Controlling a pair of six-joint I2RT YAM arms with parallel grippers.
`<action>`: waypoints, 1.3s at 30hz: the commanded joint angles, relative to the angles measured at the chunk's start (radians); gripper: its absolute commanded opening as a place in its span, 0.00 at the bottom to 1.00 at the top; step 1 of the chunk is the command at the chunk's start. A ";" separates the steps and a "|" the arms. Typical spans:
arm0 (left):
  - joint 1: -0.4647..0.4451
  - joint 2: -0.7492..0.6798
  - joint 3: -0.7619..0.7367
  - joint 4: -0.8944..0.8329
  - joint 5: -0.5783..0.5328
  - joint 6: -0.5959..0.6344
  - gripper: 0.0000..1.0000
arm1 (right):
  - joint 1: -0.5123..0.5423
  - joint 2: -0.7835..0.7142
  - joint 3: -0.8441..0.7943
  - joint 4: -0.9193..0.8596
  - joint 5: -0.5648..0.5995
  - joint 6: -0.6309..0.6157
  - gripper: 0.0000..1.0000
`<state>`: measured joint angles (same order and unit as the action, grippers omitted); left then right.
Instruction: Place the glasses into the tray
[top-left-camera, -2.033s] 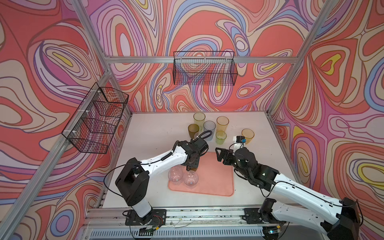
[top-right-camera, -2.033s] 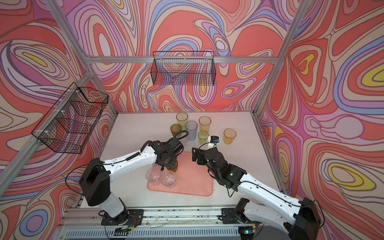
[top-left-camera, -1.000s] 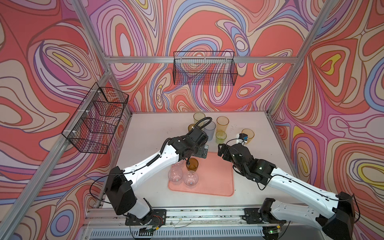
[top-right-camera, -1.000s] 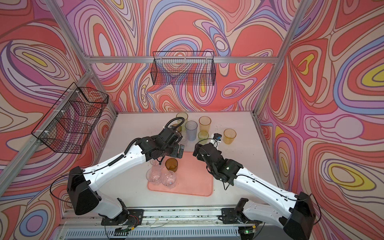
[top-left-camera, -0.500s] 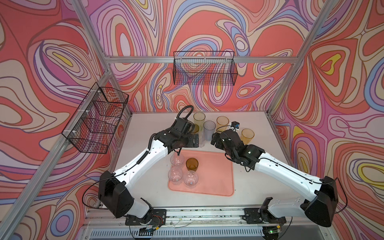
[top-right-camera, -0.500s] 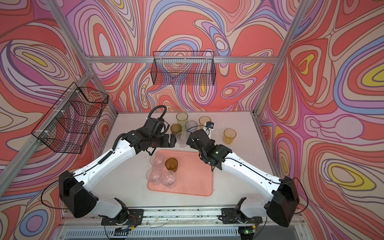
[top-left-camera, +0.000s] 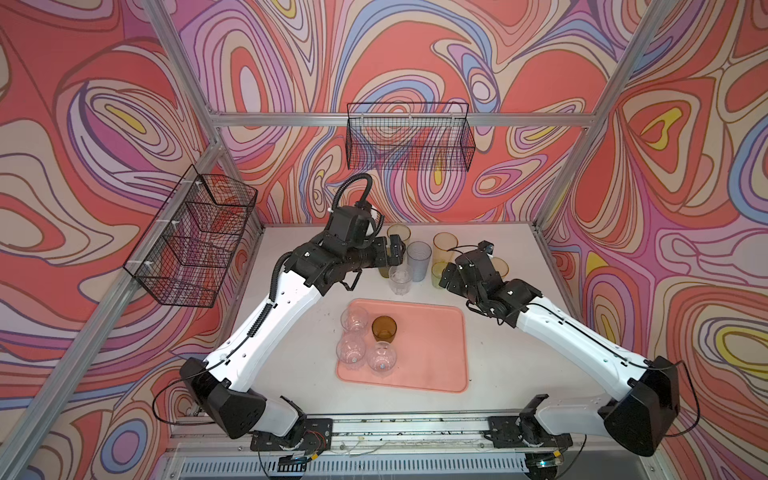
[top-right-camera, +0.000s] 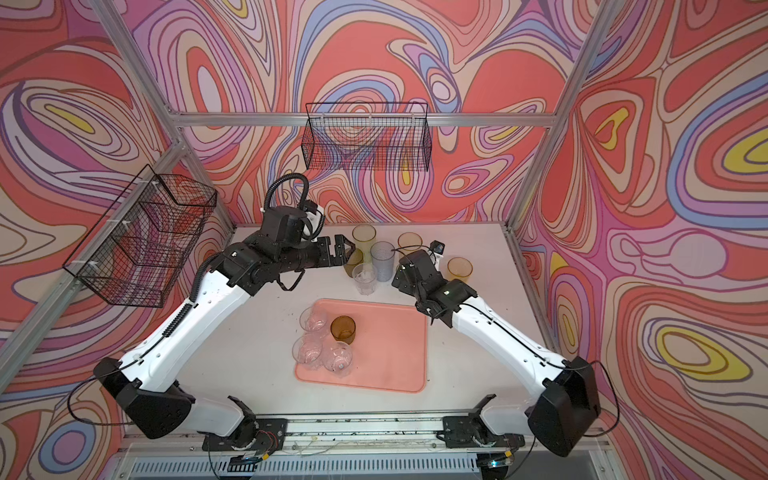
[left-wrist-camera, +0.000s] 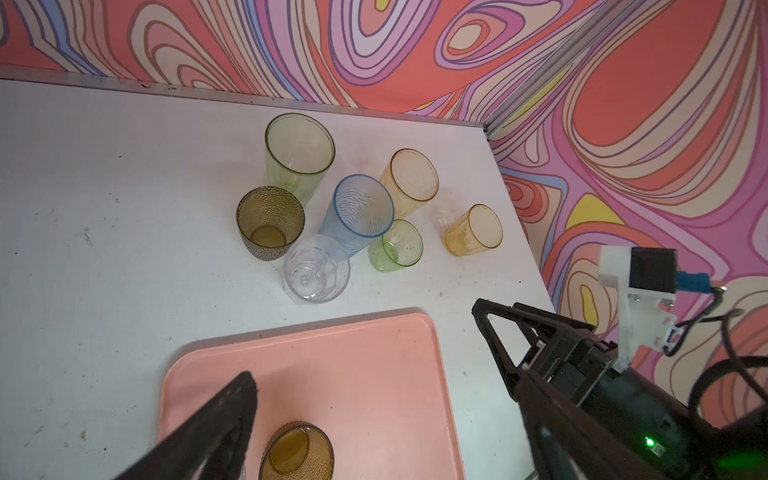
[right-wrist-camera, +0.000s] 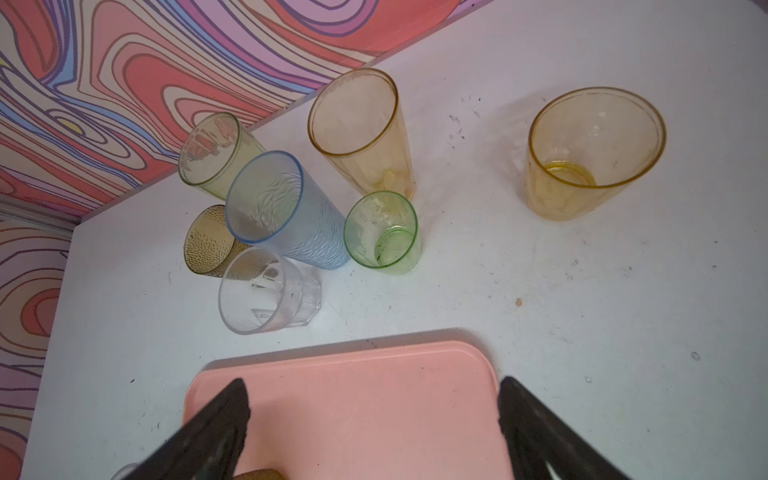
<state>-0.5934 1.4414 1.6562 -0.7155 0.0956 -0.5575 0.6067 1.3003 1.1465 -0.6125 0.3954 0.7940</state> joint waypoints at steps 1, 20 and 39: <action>0.009 -0.047 -0.009 -0.029 0.035 0.008 1.00 | -0.008 -0.048 0.015 -0.041 0.046 -0.017 0.97; 0.013 -0.169 -0.108 0.059 0.041 0.008 1.00 | -0.019 -0.048 0.010 -0.073 0.045 -0.018 0.97; 0.014 -0.090 -0.169 0.093 0.082 -0.004 1.00 | -0.072 -0.026 -0.004 -0.073 0.041 -0.036 0.97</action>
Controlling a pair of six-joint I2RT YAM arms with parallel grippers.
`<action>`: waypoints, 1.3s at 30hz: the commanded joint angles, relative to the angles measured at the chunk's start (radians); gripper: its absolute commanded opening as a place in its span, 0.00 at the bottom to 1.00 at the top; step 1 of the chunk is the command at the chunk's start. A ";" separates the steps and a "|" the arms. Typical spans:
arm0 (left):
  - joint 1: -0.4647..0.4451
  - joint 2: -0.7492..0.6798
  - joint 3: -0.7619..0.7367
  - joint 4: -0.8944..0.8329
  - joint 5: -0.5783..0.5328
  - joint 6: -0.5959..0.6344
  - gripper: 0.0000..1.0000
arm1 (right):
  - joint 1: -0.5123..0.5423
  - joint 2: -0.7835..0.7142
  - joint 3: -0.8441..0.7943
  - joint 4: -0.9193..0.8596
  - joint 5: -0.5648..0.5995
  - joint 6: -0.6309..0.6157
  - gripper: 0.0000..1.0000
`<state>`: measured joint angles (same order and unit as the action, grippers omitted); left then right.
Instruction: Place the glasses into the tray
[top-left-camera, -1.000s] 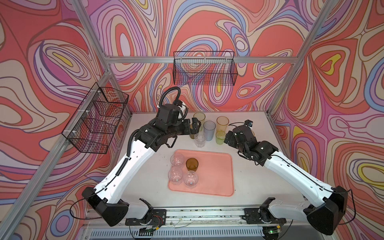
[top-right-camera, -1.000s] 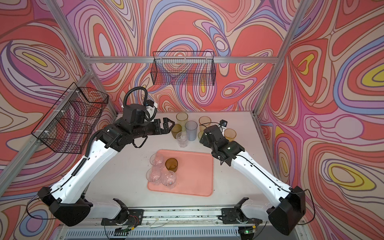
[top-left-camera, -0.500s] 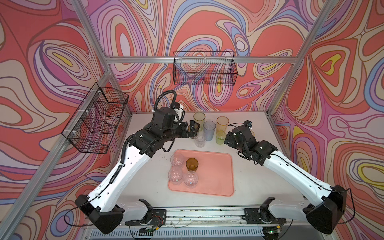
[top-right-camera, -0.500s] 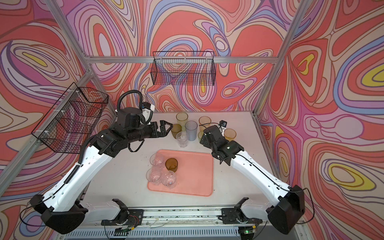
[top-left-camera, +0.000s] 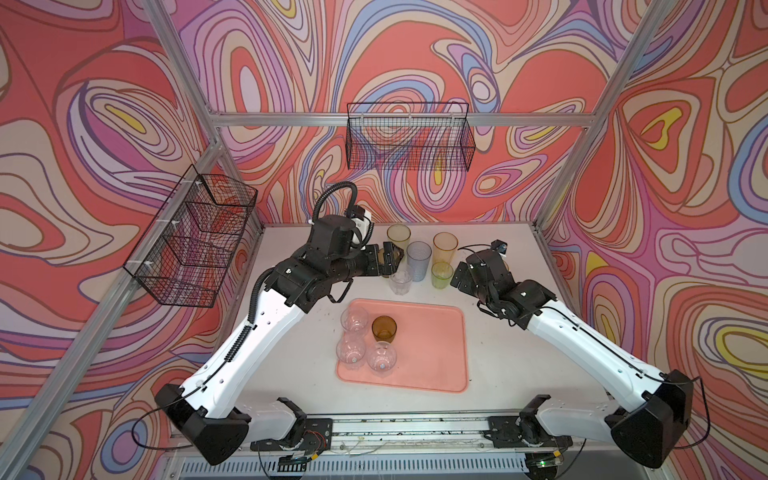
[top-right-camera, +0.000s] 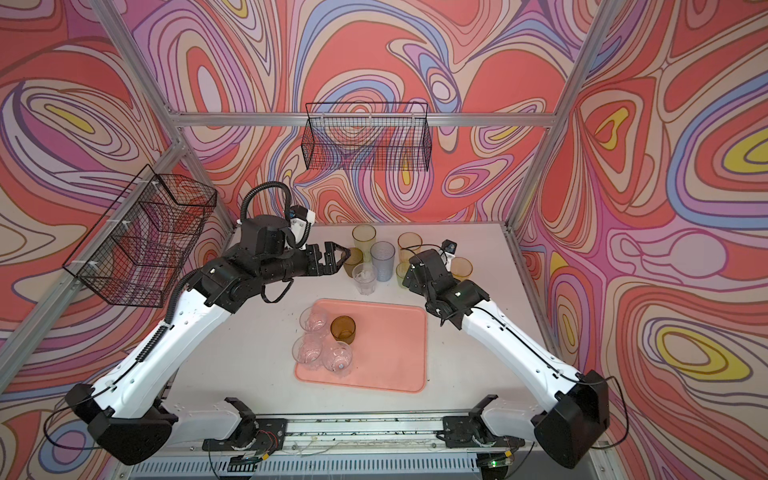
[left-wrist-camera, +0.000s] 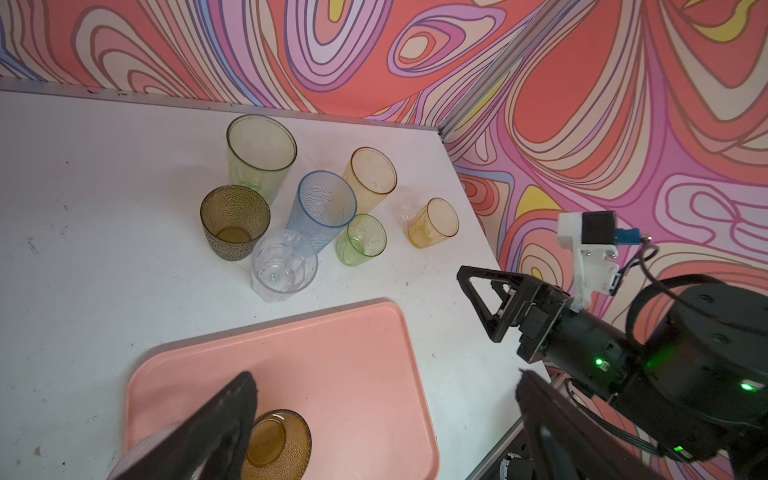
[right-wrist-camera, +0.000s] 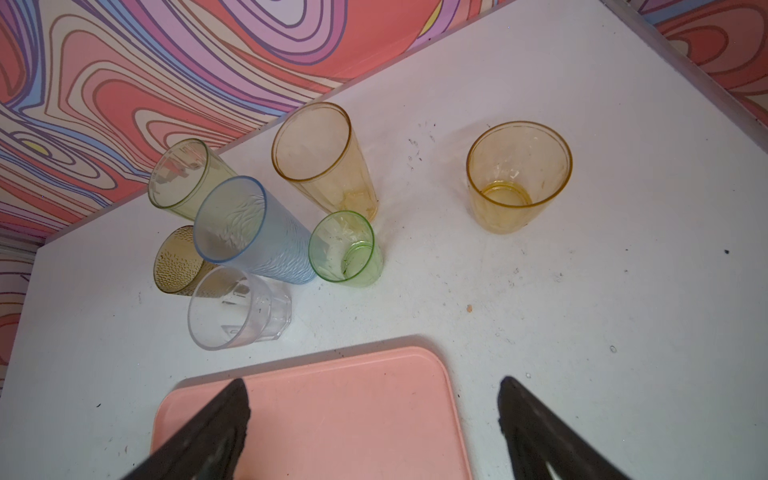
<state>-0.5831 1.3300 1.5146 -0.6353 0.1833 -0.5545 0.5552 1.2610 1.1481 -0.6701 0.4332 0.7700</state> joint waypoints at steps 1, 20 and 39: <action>0.003 0.022 -0.042 0.020 -0.014 -0.006 1.00 | -0.026 0.018 -0.005 -0.013 0.000 -0.016 0.97; 0.003 0.081 -0.097 0.071 -0.029 -0.002 1.00 | -0.302 0.118 -0.025 0.031 -0.207 -0.098 0.96; 0.003 0.043 -0.147 0.105 -0.007 0.010 1.00 | -0.367 0.264 0.091 0.011 -0.208 -0.171 0.85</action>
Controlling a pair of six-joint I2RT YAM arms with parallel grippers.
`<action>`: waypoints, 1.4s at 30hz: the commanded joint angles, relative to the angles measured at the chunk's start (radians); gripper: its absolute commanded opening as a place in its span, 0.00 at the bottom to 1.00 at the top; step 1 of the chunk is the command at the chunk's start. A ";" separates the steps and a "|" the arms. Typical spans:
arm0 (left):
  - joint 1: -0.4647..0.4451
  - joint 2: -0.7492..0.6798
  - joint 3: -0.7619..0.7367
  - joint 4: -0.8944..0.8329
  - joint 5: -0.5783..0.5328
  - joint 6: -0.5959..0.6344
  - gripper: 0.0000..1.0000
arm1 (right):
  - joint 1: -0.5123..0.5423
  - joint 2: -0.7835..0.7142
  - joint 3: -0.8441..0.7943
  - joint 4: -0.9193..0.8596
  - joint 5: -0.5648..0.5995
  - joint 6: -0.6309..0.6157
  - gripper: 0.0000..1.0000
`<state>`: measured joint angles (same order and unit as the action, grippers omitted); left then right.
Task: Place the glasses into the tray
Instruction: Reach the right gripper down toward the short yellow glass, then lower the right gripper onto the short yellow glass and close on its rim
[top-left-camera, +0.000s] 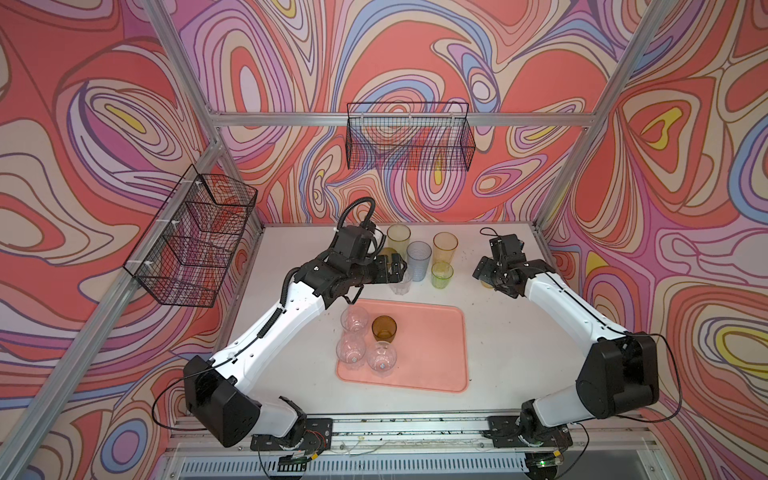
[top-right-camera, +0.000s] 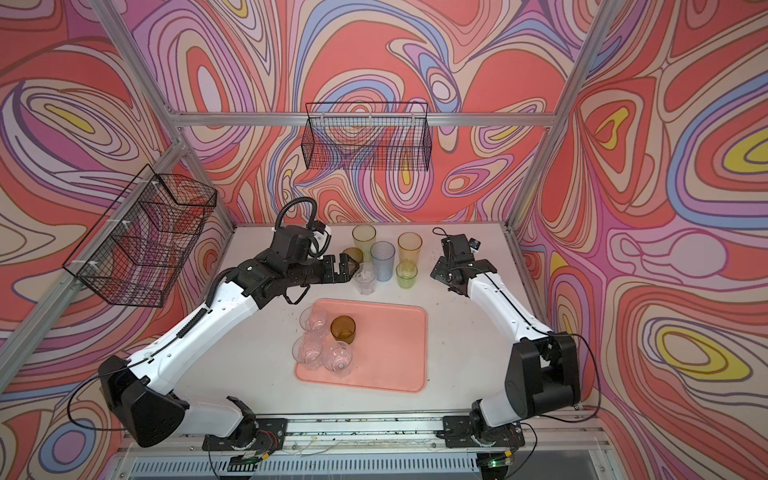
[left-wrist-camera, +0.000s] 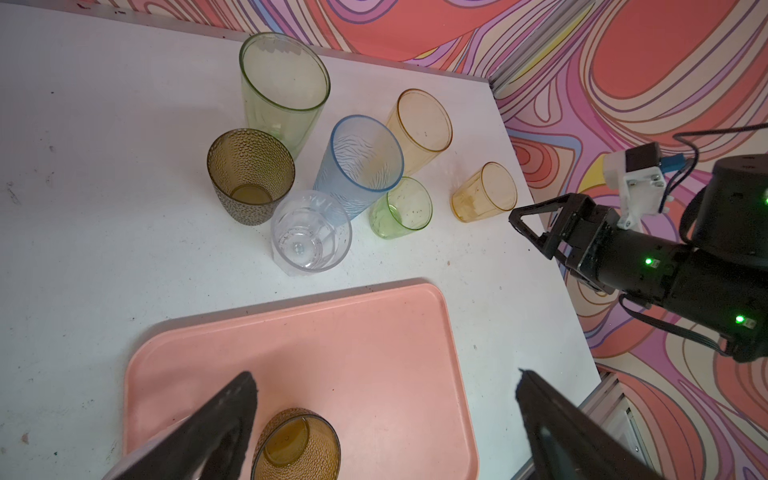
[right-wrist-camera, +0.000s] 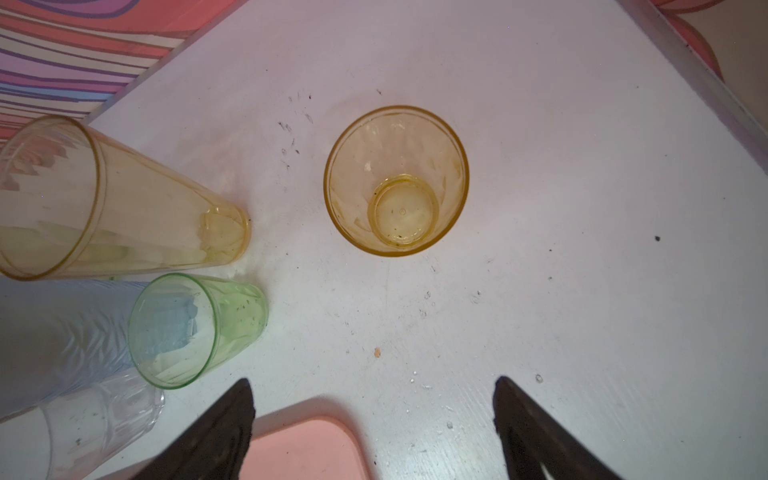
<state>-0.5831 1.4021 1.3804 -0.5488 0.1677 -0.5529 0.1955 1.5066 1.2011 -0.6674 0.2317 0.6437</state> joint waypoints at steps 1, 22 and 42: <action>0.003 -0.034 -0.020 0.020 0.010 0.009 1.00 | -0.007 0.024 0.045 0.014 -0.014 -0.068 0.83; 0.003 -0.074 -0.059 0.029 0.018 0.005 1.00 | -0.007 0.232 0.210 0.045 0.005 -0.227 0.74; 0.003 -0.058 -0.055 0.038 0.030 -0.001 1.00 | -0.008 0.364 0.267 0.025 0.032 -0.267 0.64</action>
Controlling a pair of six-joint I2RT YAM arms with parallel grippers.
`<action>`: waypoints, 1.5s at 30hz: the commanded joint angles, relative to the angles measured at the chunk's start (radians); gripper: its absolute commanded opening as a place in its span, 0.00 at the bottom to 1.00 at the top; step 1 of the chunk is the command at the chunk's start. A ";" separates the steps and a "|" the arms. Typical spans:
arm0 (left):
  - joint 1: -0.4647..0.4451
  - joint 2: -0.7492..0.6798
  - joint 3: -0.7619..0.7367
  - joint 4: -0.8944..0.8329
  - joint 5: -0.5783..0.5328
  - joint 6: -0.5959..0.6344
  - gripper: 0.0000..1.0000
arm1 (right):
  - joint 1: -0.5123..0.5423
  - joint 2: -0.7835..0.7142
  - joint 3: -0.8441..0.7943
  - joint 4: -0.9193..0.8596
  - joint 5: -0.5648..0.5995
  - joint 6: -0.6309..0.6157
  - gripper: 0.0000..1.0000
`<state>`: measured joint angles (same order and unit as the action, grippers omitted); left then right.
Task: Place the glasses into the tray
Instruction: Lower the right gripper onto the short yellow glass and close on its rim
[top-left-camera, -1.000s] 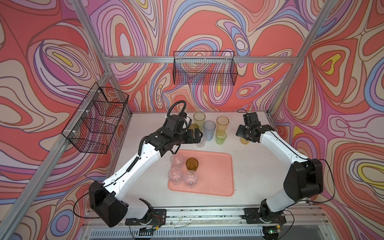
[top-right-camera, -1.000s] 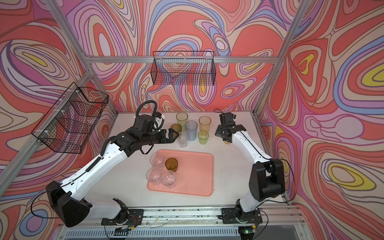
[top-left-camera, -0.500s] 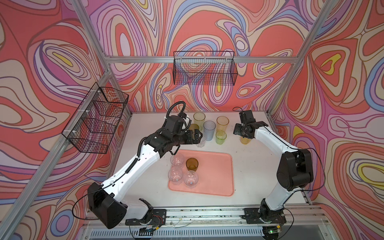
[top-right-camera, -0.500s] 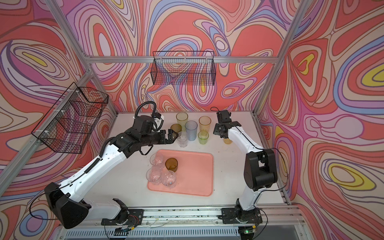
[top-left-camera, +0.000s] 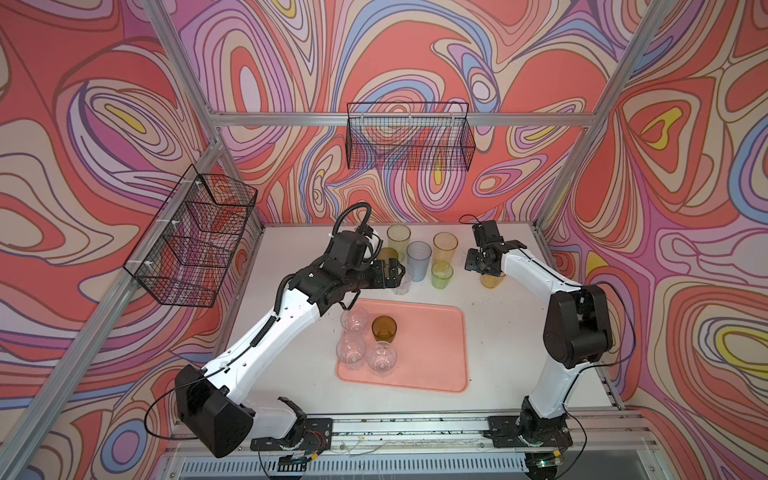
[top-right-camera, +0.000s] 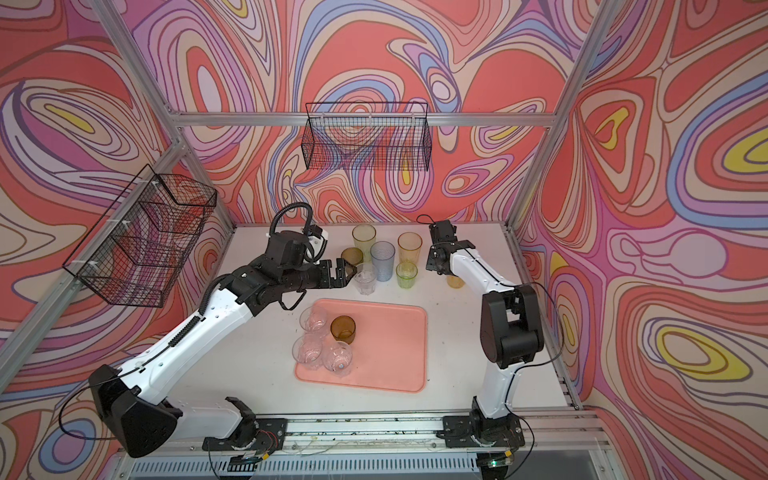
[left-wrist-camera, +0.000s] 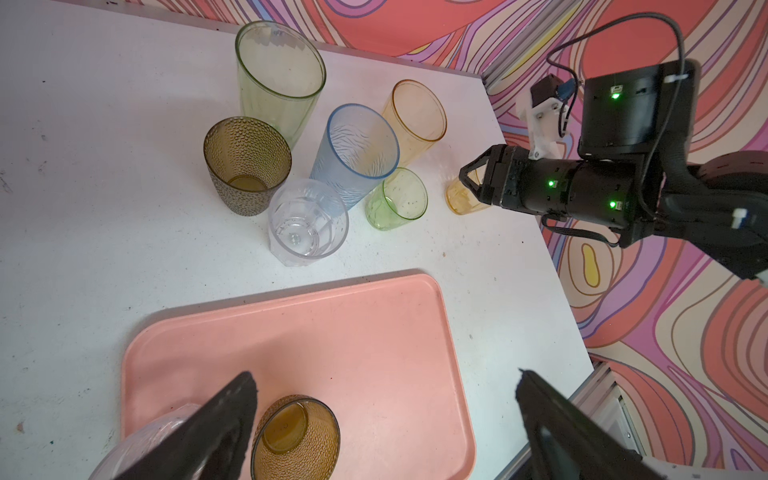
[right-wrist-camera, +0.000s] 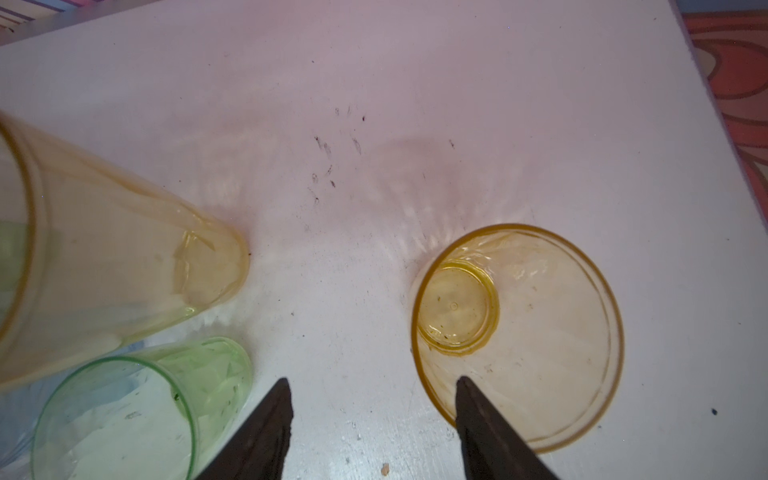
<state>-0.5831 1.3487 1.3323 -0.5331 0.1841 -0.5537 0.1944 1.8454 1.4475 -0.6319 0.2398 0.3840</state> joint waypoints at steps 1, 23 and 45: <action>0.002 -0.004 -0.007 0.021 0.015 0.000 1.00 | -0.007 0.027 0.021 -0.011 0.024 -0.007 0.63; 0.003 -0.008 -0.013 0.016 0.022 -0.005 1.00 | -0.009 0.043 -0.004 -0.011 0.033 -0.010 0.26; 0.003 0.006 -0.008 -0.006 0.030 -0.023 1.00 | -0.007 0.032 -0.027 -0.011 0.030 -0.011 0.11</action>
<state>-0.5831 1.3491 1.3197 -0.5343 0.2020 -0.5644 0.1902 1.8885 1.4353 -0.6399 0.2653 0.3725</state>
